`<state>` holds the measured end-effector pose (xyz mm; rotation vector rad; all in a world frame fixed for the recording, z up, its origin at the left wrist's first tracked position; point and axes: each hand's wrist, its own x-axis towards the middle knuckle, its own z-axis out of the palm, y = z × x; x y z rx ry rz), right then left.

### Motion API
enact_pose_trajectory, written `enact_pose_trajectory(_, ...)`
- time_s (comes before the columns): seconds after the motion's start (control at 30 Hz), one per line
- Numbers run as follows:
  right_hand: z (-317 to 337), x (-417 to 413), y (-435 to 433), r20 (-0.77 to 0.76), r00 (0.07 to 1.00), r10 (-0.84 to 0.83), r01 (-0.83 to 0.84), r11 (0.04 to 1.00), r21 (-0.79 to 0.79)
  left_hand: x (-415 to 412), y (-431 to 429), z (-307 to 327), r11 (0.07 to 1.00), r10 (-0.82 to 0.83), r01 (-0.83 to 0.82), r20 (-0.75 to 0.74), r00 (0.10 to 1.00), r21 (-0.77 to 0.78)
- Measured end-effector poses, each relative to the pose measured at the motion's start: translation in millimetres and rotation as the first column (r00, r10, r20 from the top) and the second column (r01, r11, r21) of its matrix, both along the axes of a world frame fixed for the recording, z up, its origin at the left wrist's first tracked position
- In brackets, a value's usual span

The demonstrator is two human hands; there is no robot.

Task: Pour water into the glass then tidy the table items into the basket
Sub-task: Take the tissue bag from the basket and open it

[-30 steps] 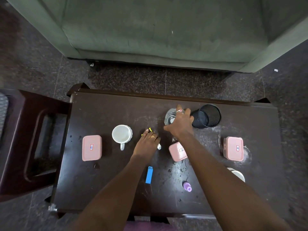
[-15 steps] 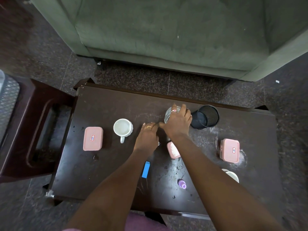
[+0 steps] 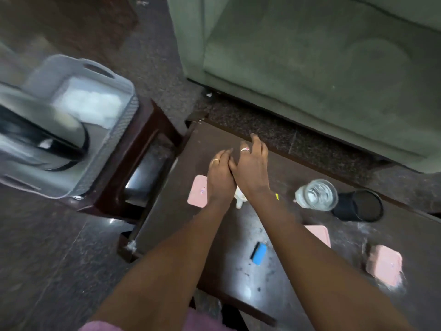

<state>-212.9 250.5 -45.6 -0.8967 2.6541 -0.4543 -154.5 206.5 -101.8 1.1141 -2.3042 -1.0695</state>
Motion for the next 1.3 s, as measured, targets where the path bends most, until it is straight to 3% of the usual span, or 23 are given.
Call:
enact_pose_trajectory(0.27, 48.7, 39.2, -179.4, 0.038, 0.970, 0.238, -0.229, 0.958, -0.175, 44.5, -178.4, 57.4, 0.948, 0.208, -0.229, -0.113, 0.972, -0.221)
enact_pose_trajectory(0.37, 51.7, 50.5, -238.8, 0.062, 0.949, 0.310, -0.295, 0.938, -0.183, 60.4, -226.2, 66.0, 0.919, 0.352, -0.366, -0.113, 0.929, -0.145)
enact_pose_trajectory(0.43, 47.2, 57.5, -275.4, 0.098, 0.934, 0.344, -0.327, 0.931, -0.160, 67.2, -255.7, 66.8, 0.871, 0.492, -0.490, -0.080, 0.867, 0.039)
enact_pose_trajectory(0.47, 43.2, 59.7, -291.1, 0.117, 0.924, 0.365, -0.350, 0.927, -0.135, 67.8, -269.8, 63.0, 0.811, 0.572, -0.556, -0.050, 0.818, 0.182)
enact_pose_trajectory(0.53, 32.4, 61.1, -318.5, 0.133, 0.901, 0.414, -0.409, 0.910, -0.062, 64.0, -297.8, 50.5, 0.579, 0.723, -0.671, 0.088, 0.685, 0.463)
enact_pose_trajectory(0.6, 20.1, 60.8, -341.5, 0.128, 0.886, 0.446, -0.452, 0.892, 0.023, 59.2, -320.3, 35.6, 0.302, 0.812, -0.712, 0.220, 0.541, 0.634)
enact_pose_trajectory(0.63, 13.8, 60.8, -349.7, 0.129, 0.883, 0.452, -0.462, 0.884, 0.065, 59.2, -328.5, 26.1, 0.227, 0.824, -0.707, 0.255, 0.506, 0.670)
enact_pose_trajectory(0.7, 1.4, 60.4, -360.3, 0.156, 0.882, 0.445, -0.465, 0.875, 0.134, 61.2, -332.0, 19.8, 0.163, 0.808, -0.694, 0.309, 0.502, 0.701)
enact_pose_trajectory(0.77, -8.6, 59.9, -365.2, 0.209, 0.885, 0.415, -0.451, 0.876, 0.172, 61.8, -329.2, 17.3, 0.134, 0.824, -0.610, 0.254, 0.506, 0.781)
enact_pose_trajectory(0.8, -13.5, 60.3, -367.2, 0.236, 0.883, 0.406, -0.450, 0.875, 0.177, 62.3, -329.3, 14.6, 0.160, 0.810, -0.603, 0.246, 0.533, 0.781)
enact_pose_trajectory(0.83, -16.9, 60.4, -368.8, 0.255, 0.880, 0.400, -0.449, 0.877, 0.172, 62.3, -329.2, 14.4, 0.167, 0.832, -0.597, 0.213, 0.513, 0.785)
enact_pose_trajectory(0.93, -21.9, 62.4, -376.7, 0.303, 0.875, 0.377, -0.434, 0.889, 0.146, 63.2, -340.3, 4.4, 0.051, 0.924, -0.616, 0.196, 0.327, 0.786)
enact_pose_trajectory(1.0, -28.1, 63.9, -381.0, 0.342, 0.875, 0.341, -0.411, 0.899, 0.154, 64.1, -348.2, -13.6, 0.002, 0.932, -0.604, 0.218, 0.290, 0.797)
enact_pose_trajectory(1.07, -31.3, 65.8, -381.0, 0.360, 0.884, 0.299, -0.373, 0.914, 0.157, 63.7, -350.3, -24.1, 0.005, 0.932, -0.605, 0.216, 0.292, 0.796)
enact_pose_trajectory(1.1, -32.0, 66.2, -379.8, 0.351, 0.886, 0.304, -0.373, 0.916, 0.149, 63.5, -345.7, -10.3, 0.051, 0.930, -0.626, 0.192, 0.315, 0.778)
enact_pose_trajectory(1.23, -20.9, 63.5, -368.3, 0.458, 0.823, 0.336, -0.358, 0.933, -0.042, 60.3, -325.9, 35.9, 0.294, 0.904, -0.705, 0.052, 0.424, 0.645)
enact_pose_trajectory(1.3, -9.1, 59.1, -356.5, 0.621, 0.737, 0.267, -0.166, 0.962, -0.217, 56.3, -315.9, 53.2, 0.442, 0.864, -0.754, -0.006, 0.503, 0.485)
